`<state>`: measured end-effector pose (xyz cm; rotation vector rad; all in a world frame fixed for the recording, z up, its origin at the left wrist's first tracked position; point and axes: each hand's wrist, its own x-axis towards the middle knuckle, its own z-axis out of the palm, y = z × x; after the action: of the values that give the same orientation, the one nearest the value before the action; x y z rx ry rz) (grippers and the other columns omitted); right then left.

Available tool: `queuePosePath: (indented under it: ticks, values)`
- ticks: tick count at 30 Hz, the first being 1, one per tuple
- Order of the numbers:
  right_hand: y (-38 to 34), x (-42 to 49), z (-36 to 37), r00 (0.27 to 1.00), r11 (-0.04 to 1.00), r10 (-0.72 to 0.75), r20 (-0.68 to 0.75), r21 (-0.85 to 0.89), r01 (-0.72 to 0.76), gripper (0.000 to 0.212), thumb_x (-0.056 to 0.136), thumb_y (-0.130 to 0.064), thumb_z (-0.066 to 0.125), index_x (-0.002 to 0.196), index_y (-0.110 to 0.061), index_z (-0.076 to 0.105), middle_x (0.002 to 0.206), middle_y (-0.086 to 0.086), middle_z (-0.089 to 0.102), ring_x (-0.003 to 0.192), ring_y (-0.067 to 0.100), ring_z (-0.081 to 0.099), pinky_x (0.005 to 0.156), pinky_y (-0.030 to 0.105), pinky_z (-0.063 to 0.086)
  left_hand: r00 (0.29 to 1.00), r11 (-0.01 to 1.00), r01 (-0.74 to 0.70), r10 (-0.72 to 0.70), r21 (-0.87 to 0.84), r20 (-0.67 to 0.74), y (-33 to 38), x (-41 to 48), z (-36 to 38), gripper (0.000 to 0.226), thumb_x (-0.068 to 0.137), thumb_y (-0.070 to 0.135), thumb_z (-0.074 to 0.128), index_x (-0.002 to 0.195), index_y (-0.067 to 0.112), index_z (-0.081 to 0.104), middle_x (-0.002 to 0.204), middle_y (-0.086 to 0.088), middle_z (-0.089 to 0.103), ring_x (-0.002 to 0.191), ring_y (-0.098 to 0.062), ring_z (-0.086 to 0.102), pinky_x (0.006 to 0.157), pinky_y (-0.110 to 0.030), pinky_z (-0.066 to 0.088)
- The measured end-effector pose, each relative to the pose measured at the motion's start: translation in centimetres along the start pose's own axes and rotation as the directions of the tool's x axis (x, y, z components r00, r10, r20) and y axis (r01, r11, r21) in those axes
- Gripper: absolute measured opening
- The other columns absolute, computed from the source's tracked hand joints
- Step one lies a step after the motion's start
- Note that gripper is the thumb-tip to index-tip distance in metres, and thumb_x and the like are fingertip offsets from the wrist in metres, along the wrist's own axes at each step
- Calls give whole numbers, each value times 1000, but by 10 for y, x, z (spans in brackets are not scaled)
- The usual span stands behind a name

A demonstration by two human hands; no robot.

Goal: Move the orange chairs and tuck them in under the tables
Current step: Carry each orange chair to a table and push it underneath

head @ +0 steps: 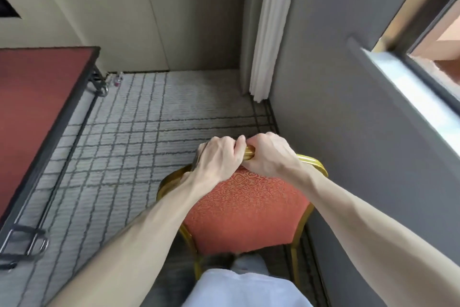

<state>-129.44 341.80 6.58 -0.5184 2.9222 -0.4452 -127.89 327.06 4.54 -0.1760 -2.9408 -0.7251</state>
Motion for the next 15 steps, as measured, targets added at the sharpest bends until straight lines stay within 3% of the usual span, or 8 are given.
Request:
queuePosePath:
  ticks: [4, 6, 9, 13, 15]
  values:
    - [-43, 46, 6, 969, 969, -247, -13, -20, 247, 22, 83, -46, 60, 84, -25, 63, 84, 5, 72, 82, 32, 67, 66, 32, 47, 985, 983, 169, -171, -65, -21, -52, 9, -31, 60, 100, 47, 29, 51, 13, 37, 65, -18, 65, 70, -37, 64, 63, -39, 46]
    - [-77, 66, 8, 924, 924, -381, 14, -25, 382, 29, 86, -48, 57, 100, -25, 69, 88, 7, 72, 84, 33, 67, 69, 33, 50, 957, 958, 275, -281, -84, -70, -79, -1, -53, 58, 95, 49, 26, 51, 13, 37, 58, -13, 60, 62, -34, 61, 56, -34, 39]
    - [-118, 81, 12, 841, 841, -538, 60, -26, 540, 32, 87, -49, 54, 100, -24, 70, 88, 7, 72, 83, 32, 67, 69, 33, 51, 893, 909, 410, -416, -69, -171, -97, -29, -83, 58, 95, 48, 30, 54, 10, 45, 57, -8, 59, 56, -27, 57, 54, -30, 31]
    - [-161, 86, 25, 659, 666, -742, 123, 21, 746, 30, 84, -48, 56, 97, -25, 70, 87, 4, 72, 82, 29, 67, 72, 33, 53, 740, 794, 605, -588, -59, -326, -98, -83, -100, 51, 102, 42, 39, 63, 12, 53, 68, -14, 64, 63, -30, 60, 56, -31, 35]
    - [-193, 79, 38, 494, 512, -853, 170, 82, 855, 31, 83, -51, 57, 100, -29, 70, 89, 1, 73, 85, 27, 68, 74, 34, 54, 602, 669, 741, -700, -58, -385, -97, -122, -104, 49, 102, 46, 32, 72, 15, 55, 81, -18, 68, 78, -34, 66, 67, -36, 46]
